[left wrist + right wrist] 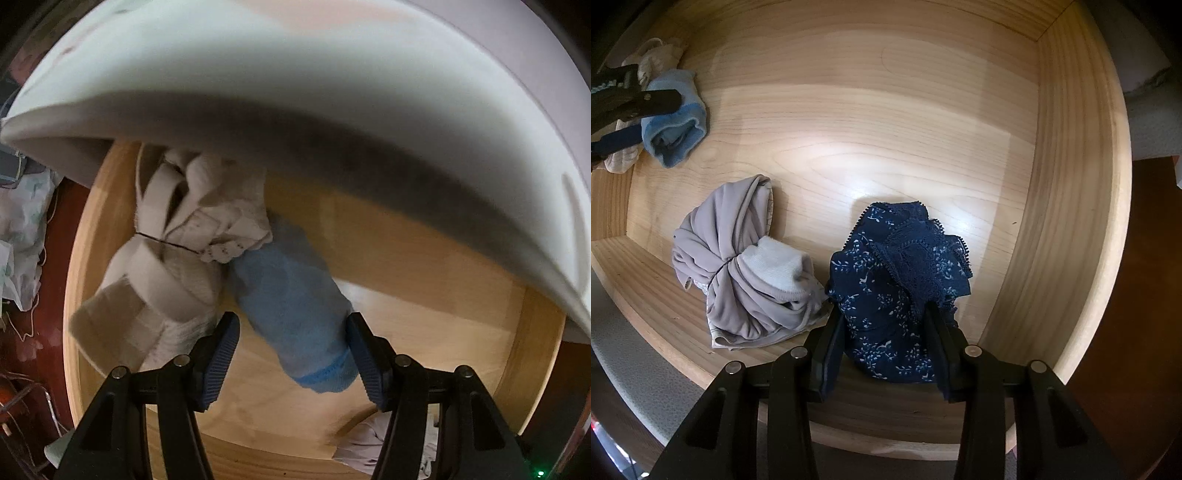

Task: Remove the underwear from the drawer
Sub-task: 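Close the left tool on the light-blue rolled sock, then lift the light-blue sock with the left tool and release it into the white box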

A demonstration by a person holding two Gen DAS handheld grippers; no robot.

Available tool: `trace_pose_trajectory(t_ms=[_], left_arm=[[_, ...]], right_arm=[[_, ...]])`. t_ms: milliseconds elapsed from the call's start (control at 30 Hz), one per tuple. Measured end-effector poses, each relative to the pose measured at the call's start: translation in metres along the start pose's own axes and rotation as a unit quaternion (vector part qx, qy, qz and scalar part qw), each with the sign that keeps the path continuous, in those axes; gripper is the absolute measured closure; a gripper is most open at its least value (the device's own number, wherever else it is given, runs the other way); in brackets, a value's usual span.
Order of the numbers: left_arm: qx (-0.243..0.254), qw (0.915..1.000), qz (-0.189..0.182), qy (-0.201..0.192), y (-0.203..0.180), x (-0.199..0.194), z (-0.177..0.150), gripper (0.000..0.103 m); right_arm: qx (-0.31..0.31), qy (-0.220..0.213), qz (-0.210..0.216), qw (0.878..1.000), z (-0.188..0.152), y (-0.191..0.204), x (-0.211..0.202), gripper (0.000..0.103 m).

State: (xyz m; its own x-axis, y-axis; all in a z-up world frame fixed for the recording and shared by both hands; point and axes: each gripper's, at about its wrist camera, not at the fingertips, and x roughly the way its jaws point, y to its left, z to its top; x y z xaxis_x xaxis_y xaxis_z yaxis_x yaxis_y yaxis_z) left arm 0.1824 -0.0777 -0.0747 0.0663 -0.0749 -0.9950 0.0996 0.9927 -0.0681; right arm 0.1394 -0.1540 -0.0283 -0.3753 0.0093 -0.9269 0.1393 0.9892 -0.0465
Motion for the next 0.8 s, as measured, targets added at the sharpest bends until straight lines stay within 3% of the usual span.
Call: trace_pose_trajectory(t_ms=[133,233,567,800], left_arm=[[0.022,0.9996,0.007,0.013,-0.003,0.009,0.001,0.042],[0.049,0.9985,0.015,0.020,-0.007,0.016,-0.002,0.060],[0.128,0.9903,0.032,0.044,-0.008,0.020,-0.010,0.064],[0.145,0.9863,0.029,0.073,-0.002,0.024,-0.032,0.064]], right_arm=[[0.001,-0.001,0.001,1.000,0.000,-0.002,0.000,0.064],[0.001,-0.001,0.002,1.000,0.000,-0.001,-0.001,0.064],[0.004,-0.001,0.004,1.000,0.002,-0.003,-0.003,0.063],[0.003,-0.001,0.004,1.000,0.003,-0.003,-0.003,0.063]])
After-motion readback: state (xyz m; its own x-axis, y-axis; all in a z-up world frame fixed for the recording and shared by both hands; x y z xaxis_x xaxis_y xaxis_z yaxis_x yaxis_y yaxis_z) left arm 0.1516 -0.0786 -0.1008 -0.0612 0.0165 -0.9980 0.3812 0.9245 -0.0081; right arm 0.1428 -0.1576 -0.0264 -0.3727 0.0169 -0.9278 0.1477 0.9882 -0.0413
